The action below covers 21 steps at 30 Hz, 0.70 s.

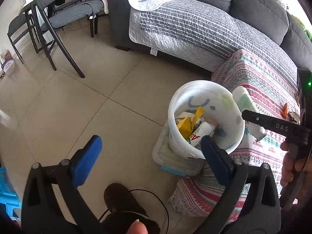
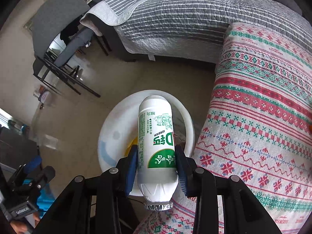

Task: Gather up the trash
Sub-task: 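Drop the white green-label bottle into the bucket with the right tool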

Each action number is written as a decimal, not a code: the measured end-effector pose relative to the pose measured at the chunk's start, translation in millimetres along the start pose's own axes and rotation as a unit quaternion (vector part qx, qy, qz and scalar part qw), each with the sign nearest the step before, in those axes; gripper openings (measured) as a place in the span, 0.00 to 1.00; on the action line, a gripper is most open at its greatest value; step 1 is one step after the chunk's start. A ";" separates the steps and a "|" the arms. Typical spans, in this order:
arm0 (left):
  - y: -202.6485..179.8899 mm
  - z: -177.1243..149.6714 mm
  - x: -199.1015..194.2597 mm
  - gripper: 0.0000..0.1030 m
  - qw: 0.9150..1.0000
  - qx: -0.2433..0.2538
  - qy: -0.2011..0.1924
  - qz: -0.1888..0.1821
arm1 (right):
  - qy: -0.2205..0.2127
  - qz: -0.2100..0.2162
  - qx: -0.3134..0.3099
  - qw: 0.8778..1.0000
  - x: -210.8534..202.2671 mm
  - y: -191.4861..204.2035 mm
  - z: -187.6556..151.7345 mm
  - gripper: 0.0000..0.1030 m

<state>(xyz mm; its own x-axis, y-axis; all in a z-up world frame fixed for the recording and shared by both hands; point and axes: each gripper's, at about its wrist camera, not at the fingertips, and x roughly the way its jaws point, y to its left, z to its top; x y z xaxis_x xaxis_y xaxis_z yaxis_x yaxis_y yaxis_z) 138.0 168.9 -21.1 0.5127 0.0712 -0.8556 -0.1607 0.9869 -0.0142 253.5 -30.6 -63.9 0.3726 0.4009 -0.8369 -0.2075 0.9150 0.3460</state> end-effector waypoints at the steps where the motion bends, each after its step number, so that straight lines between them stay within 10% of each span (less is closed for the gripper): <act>1: 0.2 -0.1 -0.1 0.98 1.000 -0.001 0.000 0.000 | -0.003 0.001 -0.001 1.000 -0.9 -1.0 0.5 0.38; 6: 2.3 -1.4 -1.9 0.98 1.000 -0.004 0.001 0.001 | -0.020 0.001 0.010 1.000 -6.7 -3.3 1.7 0.66; 21: -15.5 -4.1 -5.2 0.98 1.000 0.010 0.007 -0.011 | -0.042 -0.055 0.017 0.997 -68.9 -36.9 -19.7 0.70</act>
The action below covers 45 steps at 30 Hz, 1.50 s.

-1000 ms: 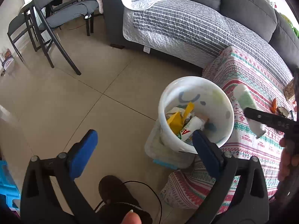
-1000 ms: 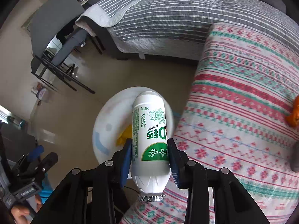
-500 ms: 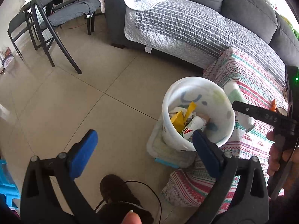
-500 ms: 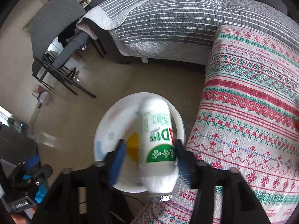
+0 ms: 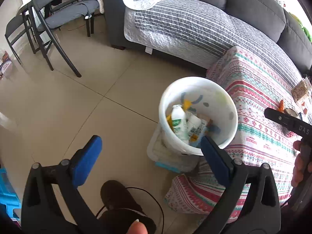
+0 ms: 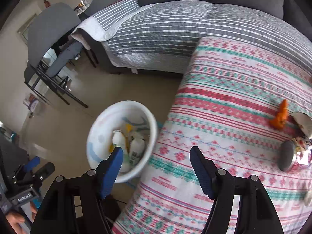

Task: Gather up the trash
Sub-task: 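Drop the white green-label bottle into the bucket with the right tool, then grasp the crumpled white tissue with the right tool while the left tool moves toward the red can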

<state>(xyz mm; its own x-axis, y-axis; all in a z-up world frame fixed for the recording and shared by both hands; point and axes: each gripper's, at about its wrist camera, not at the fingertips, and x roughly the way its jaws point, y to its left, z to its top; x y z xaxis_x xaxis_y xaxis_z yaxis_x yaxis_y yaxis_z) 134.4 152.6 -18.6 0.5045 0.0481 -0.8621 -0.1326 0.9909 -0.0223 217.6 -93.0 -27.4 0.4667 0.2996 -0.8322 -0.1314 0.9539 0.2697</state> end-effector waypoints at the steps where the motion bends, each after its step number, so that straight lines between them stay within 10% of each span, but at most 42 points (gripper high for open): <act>1: -2.8 -0.1 0.0 0.98 1.000 0.002 0.001 -0.001 | -0.001 -0.005 0.004 1.000 -4.8 -6.7 -1.7 0.71; 45: -206.0 -3.5 26.5 0.99 0.988 0.137 0.037 -0.068 | 0.086 -0.177 0.140 0.970 -91.0 -278.3 -79.2 0.76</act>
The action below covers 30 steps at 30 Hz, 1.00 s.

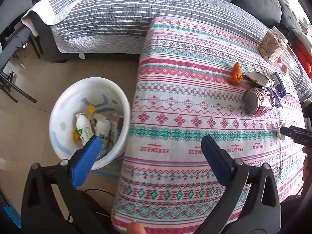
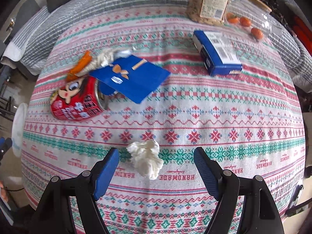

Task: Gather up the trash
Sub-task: 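Grasp the crumpled white tissue with the right tool while the left tool moves toward the red can, then grasp the red Drink Milk can with the left tool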

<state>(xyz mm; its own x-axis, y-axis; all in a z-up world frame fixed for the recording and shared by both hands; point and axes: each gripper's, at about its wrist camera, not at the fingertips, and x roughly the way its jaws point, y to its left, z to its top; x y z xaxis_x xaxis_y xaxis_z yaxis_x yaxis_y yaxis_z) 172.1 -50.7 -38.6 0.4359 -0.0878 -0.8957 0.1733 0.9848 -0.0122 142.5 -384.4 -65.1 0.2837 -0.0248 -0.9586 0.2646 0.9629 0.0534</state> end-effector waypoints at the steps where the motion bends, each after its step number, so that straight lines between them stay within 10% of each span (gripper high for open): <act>1: -2.4 0.5 0.9 0.99 1.000 0.001 0.001 -0.001 | 0.009 0.003 0.004 1.000 4.5 -2.6 -1.0 0.69; 7: -20.0 4.2 4.4 0.99 1.000 0.012 0.003 -0.012 | 0.016 0.022 -0.003 1.000 6.7 -2.2 -3.1 0.24; 30: -189.7 1.4 35.1 0.99 0.997 0.006 -0.066 -0.041 | -0.083 -0.010 0.012 0.996 -45.2 -80.9 -19.8 0.21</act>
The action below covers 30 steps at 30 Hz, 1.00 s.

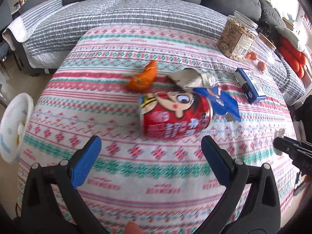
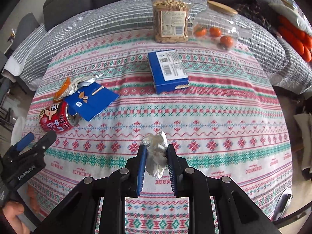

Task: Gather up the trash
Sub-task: 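Grasp the red Drink Milk can with the left tool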

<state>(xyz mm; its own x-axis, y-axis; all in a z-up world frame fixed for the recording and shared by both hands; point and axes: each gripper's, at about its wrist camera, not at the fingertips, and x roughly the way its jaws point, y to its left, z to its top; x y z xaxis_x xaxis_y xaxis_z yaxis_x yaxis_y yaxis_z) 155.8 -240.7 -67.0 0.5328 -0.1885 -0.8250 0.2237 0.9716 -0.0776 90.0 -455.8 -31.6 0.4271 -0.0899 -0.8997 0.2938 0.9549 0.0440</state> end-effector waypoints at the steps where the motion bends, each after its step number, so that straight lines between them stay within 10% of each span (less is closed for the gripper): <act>1: -2.3 1.1 2.1 0.99 1.000 -0.004 -0.004 0.003 | -0.001 -0.001 -0.001 1.000 -0.5 -1.5 0.8 0.21; 17: -28.9 0.1 30.5 0.99 0.997 -0.041 -0.045 0.052 | 0.002 0.007 0.011 1.000 6.8 -15.1 11.6 0.21; 30: -20.1 9.3 32.9 0.85 0.999 -0.031 -0.035 0.007 | 0.008 0.002 0.011 1.000 12.0 -15.0 12.8 0.21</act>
<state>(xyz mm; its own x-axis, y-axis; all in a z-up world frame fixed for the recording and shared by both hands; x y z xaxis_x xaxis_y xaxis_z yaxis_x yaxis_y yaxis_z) 176.4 -267.8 -87.4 0.5922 -0.1814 -0.7851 0.1654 0.9810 -0.1019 101.8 -474.9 -37.5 0.4147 -0.0805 -0.9064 0.3113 0.9485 0.0582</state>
